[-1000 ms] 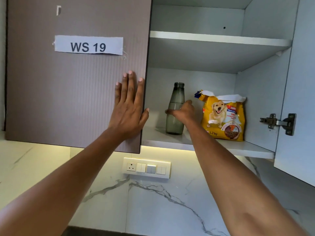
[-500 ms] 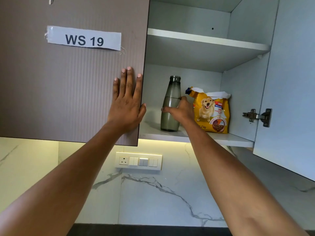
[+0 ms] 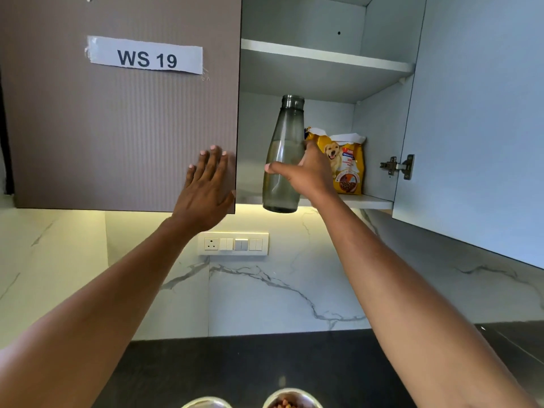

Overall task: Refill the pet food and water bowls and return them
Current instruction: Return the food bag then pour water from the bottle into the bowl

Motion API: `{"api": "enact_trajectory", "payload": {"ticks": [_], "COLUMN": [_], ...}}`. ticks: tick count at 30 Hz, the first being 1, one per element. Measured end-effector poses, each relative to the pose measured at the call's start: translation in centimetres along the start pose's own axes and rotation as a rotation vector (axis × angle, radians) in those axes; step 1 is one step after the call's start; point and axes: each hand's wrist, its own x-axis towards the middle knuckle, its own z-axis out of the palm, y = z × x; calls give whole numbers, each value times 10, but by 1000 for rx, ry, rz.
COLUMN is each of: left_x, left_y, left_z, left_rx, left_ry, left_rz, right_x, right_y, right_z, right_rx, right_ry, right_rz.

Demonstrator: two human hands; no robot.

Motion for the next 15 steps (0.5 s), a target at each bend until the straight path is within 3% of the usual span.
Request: {"api": "enact_trajectory", "payload": {"ticks": [7,15], "left_x": [-117,-246], "left_y": [7,12], "left_z": [27,62], "left_rx": [-60,-109], "left_ry": [-95,-340], "left_rz": [-66,-238], "right_x": [-88,-213], "right_y": [13,87], "right_z": [-2,26], "right_rx": [84,23], "right_ry": [10,-170], "right_rz": [68,105]}}
